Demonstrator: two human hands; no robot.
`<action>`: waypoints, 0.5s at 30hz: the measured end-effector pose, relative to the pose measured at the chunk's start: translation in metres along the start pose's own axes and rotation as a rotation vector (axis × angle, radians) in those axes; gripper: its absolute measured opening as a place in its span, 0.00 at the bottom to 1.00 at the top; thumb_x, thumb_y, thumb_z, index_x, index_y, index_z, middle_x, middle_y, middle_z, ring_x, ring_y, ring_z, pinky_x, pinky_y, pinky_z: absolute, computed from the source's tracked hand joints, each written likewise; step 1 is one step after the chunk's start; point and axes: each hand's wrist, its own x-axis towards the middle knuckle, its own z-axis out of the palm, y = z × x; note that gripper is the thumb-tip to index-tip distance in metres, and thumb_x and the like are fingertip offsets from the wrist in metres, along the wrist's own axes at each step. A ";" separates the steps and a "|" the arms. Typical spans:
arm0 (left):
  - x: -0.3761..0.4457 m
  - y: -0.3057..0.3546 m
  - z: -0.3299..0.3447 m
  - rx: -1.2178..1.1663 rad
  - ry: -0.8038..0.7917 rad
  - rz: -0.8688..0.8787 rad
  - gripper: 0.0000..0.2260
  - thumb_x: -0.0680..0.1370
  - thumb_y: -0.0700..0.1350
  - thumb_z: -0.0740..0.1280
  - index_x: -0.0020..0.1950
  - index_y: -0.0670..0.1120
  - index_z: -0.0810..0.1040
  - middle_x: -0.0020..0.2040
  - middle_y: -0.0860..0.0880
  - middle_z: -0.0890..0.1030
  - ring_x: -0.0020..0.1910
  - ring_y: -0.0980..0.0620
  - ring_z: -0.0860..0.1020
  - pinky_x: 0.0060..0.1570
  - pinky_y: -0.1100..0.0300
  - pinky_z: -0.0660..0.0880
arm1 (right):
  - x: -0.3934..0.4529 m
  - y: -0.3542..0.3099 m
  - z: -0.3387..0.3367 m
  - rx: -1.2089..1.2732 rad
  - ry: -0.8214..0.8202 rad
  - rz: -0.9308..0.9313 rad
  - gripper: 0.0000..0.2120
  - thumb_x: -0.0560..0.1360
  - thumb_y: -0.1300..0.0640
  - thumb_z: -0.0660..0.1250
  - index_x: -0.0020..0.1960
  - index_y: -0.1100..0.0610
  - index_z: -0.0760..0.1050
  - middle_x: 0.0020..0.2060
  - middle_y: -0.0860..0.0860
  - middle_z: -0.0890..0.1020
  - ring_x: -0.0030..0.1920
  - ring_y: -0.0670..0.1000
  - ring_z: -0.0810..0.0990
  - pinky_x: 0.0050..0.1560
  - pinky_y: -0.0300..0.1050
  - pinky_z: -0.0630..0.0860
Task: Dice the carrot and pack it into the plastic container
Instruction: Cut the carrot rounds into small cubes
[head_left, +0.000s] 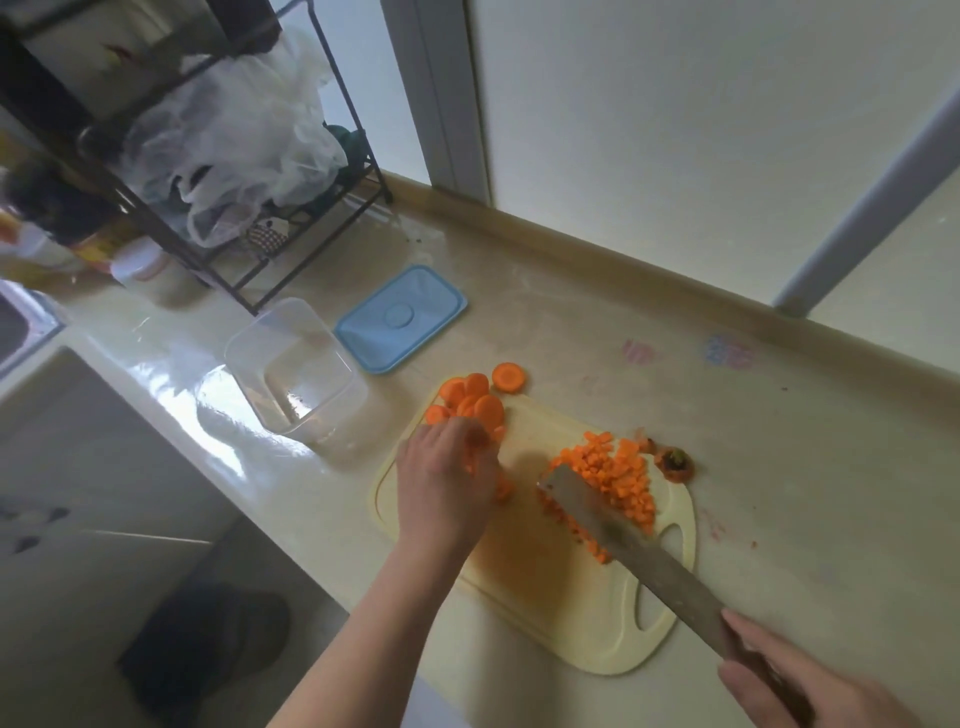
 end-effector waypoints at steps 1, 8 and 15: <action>-0.008 0.006 -0.007 -0.134 0.002 -0.114 0.08 0.74 0.41 0.75 0.44 0.52 0.79 0.39 0.56 0.81 0.40 0.53 0.78 0.44 0.56 0.74 | -0.002 -0.005 0.003 0.096 -0.038 0.035 0.18 0.57 0.20 0.60 0.39 0.27 0.78 0.34 0.36 0.83 0.35 0.37 0.82 0.44 0.20 0.69; -0.106 -0.002 -0.006 -0.190 -0.139 -0.180 0.10 0.71 0.57 0.69 0.51 0.65 0.75 0.43 0.64 0.81 0.45 0.62 0.76 0.46 0.52 0.72 | -0.008 0.005 0.028 0.076 -0.224 0.003 0.10 0.71 0.40 0.68 0.32 0.28 0.77 0.36 0.31 0.81 0.41 0.38 0.80 0.44 0.21 0.69; -0.125 -0.017 0.009 -0.058 -0.134 0.297 0.10 0.77 0.47 0.71 0.58 0.49 0.78 0.57 0.49 0.78 0.54 0.47 0.76 0.55 0.53 0.71 | -0.004 0.001 0.033 0.032 -0.306 -0.063 0.17 0.74 0.48 0.67 0.35 0.25 0.74 0.25 0.37 0.80 0.33 0.35 0.79 0.33 0.28 0.71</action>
